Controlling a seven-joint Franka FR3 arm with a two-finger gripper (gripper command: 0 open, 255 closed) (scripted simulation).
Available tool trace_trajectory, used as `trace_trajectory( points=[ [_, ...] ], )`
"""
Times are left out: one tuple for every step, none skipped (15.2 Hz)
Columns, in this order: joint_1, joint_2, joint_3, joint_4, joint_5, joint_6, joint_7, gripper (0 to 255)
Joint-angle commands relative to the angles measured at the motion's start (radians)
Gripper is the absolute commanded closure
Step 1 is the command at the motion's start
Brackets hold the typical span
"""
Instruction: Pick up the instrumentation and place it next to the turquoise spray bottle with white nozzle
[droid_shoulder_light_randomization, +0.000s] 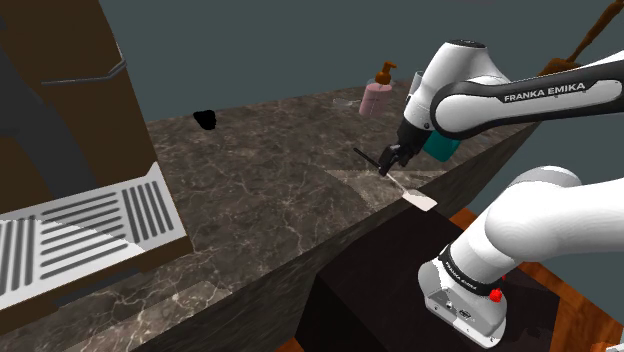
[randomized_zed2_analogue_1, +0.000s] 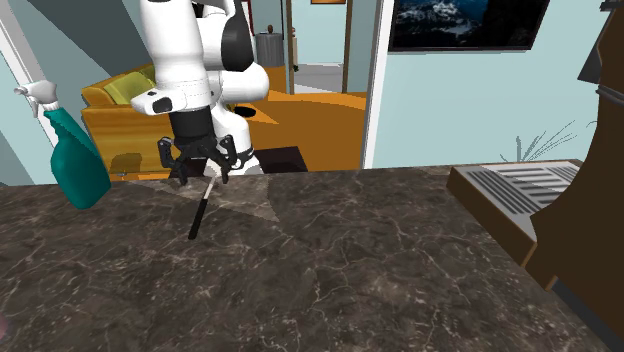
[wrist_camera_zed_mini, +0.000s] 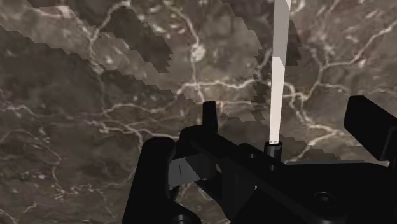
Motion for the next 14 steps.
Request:
trace_trajectory(
  points=[
    [0.000,0.000,0.000,0.000,0.000,0.000,0.000,0],
    [0.000,0.000,0.000,0.000,0.000,0.000,0.000,0],
    [0.001,-0.031,0.003,0.020,0.004,-0.051,0.000,0],
    [0.003,-0.058,0.006,0.042,0.007,-0.101,-0.001,0],
    [0.004,-0.082,0.009,0.066,0.011,-0.147,-0.001,0],
    [0.005,-0.098,0.012,0.085,0.013,-0.183,-0.001,0],
    [0.005,-0.098,0.012,0.085,0.013,-0.183,-0.001,0],
    [0.005,-0.098,0.012,0.085,0.013,-0.183,-0.001,0],
    [0.005,-0.098,0.012,0.085,0.013,-0.183,-0.001,0],
    [0.005,-0.098,0.012,0.085,0.013,-0.183,-0.001,0],
    [0.005,-0.098,0.012,0.085,0.013,-0.183,-0.001,0],
    [0.005,-0.098,0.012,0.085,0.013,-0.183,-0.001,0],
    [0.005,-0.098,0.012,0.085,0.013,-0.183,-0.001,0],
    [0.005,-0.098,0.012,0.085,0.013,-0.183,-0.001,0]
  ],
)
